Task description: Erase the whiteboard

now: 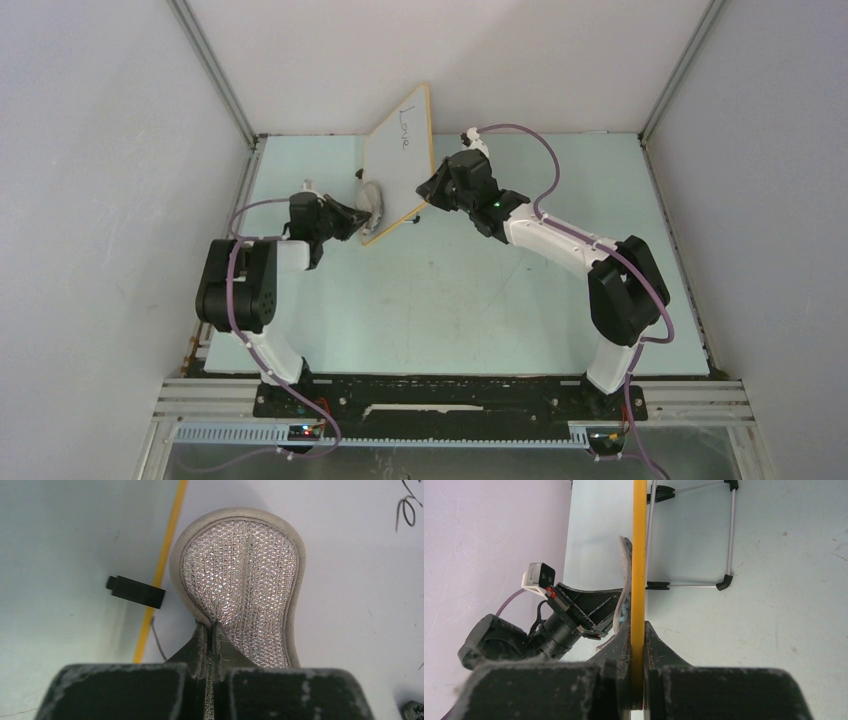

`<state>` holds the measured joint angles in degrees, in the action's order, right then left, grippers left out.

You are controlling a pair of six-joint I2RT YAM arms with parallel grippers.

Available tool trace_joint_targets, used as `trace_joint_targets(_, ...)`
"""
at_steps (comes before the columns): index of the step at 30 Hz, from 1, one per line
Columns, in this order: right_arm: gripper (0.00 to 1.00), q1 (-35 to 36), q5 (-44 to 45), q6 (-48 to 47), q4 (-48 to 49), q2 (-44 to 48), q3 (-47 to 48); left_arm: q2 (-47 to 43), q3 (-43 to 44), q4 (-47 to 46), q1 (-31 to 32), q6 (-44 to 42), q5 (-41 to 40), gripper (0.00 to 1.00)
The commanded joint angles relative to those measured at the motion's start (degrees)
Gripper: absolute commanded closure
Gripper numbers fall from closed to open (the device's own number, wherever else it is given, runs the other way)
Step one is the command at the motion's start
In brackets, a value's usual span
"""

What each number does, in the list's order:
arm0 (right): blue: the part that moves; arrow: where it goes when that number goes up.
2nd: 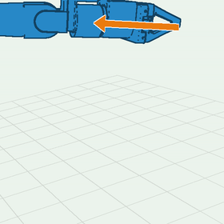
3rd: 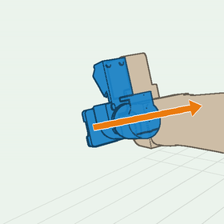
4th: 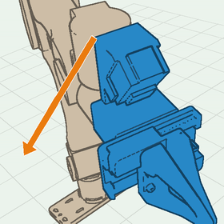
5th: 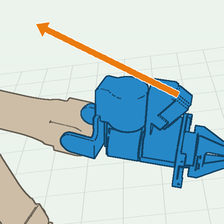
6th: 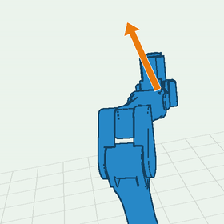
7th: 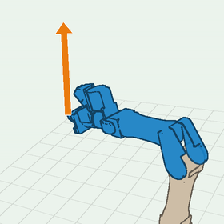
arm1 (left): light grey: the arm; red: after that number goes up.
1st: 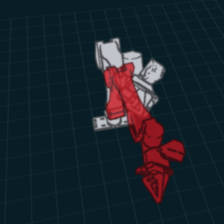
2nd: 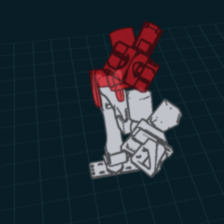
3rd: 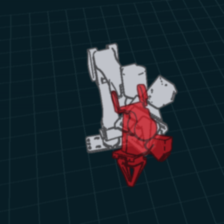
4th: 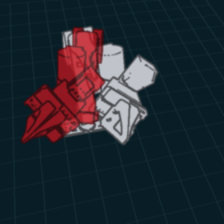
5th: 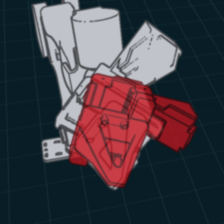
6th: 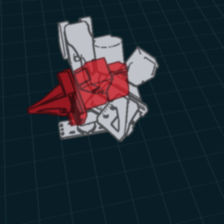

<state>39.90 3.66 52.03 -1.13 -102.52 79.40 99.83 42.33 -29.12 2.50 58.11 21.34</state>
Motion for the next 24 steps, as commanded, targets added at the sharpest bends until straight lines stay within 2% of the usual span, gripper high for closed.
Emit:
trace_joint_targets(1, 1.0, 1.9, -7.4, 1.0, 6.0, 2.9, -0.2, 4.6, 1.2, 4.6, -1.8, 0.4, 1.8, 1.0)
trace_joint_targets(9, 1.0, 2.0, -7.1, 1.0, 5.3, 3.1, -0.2, 6.3, 3.7, 5.9, -1.9, -1.6, 1.7, 1.0)
trace_joint_targets(14, 1.0, 1.9, -7.4, 1.2, 6.6, 3.6, -1.4, 2.9, 4.2, 4.9, 2.4, -4.7, 3.7, 1.0)
trace_joint_targets(20, 1.0, 1.4, -8.0, 1.8, 7.9, 4.2, -2.1, -4.3, -0.1, -2.9, 9.3, -3.7, 3.4, 1.0)
trace_joint_targets(24, 1.0, 1.2, -8.3, 2.2, 7.8, 4.6, -2.5, -5.2, -2.4, -3.0, 9.8, -2.7, 1.8, 1.0)
